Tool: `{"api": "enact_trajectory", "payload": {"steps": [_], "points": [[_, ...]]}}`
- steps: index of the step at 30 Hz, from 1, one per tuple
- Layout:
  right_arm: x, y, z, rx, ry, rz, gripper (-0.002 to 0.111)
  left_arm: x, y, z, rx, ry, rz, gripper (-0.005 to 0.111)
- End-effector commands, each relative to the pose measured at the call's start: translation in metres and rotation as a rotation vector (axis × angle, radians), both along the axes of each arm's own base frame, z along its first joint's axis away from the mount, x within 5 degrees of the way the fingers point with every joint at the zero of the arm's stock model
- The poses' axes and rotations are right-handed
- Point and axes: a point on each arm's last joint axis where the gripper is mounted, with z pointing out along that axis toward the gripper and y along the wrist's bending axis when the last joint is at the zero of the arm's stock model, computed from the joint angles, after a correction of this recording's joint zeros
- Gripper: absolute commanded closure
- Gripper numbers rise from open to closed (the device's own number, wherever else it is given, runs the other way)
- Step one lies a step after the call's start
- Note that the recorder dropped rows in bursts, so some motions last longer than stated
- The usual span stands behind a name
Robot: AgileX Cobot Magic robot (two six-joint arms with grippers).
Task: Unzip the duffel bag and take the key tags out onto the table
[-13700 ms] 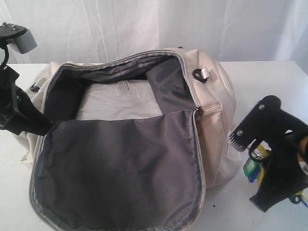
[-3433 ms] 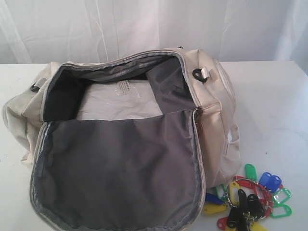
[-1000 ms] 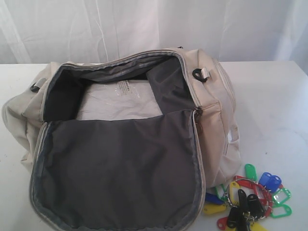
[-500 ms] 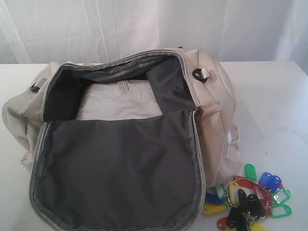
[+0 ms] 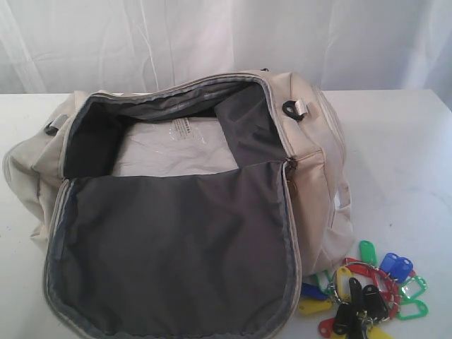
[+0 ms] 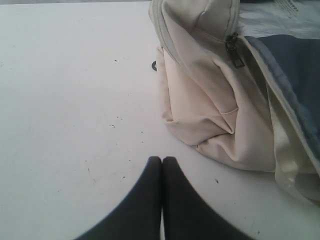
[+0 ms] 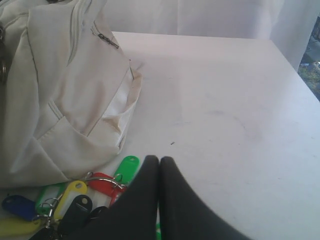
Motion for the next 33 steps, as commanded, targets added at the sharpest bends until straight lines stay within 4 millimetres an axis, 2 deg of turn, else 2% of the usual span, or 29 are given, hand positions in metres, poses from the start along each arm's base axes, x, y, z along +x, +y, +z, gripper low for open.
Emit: {"api": "enact_trajectory", "payload": {"steps": [1,33], "points": [[0.0002,-0.0005,0.0000,-0.009,-0.017,-0.005,0.108,-0.0001,0.0001,-0.0009,-0.007,-0.002,0.004,0.107],[0.0002,-0.0004,0.0000,0.016,-0.011,-0.012,0.108,-0.0001,0.0001,-0.0009,-0.007,-0.002,0.004,0.107]]}}
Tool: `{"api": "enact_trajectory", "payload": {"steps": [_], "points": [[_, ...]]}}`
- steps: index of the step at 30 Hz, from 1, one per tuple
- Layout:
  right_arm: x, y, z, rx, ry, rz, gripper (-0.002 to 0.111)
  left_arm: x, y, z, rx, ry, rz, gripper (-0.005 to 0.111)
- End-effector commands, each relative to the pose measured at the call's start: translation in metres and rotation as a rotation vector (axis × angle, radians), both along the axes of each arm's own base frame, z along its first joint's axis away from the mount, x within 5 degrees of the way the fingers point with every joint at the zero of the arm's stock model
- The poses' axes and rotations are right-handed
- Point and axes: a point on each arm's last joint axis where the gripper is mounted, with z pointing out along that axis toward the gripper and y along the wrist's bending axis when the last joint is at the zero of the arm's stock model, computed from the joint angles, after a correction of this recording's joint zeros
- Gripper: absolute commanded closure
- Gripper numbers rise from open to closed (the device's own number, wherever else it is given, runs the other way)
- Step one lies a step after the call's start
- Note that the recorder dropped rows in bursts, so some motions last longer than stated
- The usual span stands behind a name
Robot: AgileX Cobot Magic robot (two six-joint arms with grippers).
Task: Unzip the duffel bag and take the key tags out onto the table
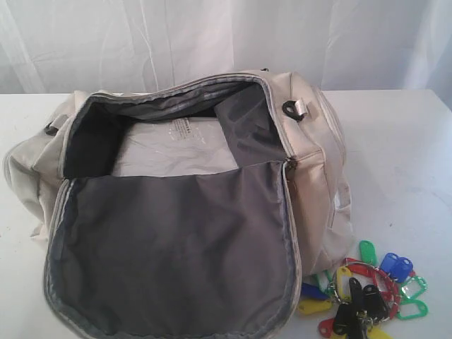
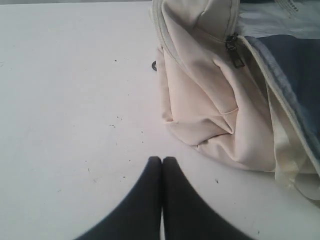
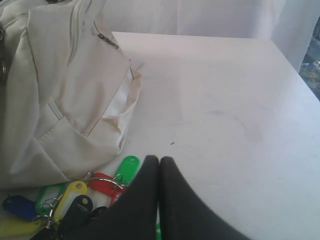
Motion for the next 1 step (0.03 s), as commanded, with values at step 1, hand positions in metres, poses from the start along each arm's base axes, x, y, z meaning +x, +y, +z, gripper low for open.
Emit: {"api": "enact_trajectory", "payload": {"steps": [1], "points": [[0.0002,-0.0004,0.0000,0.007,-0.013,-0.009,0.108,-0.0001,0.0001,-0.0009,-0.007,-0.002,0.004,0.107]]}}
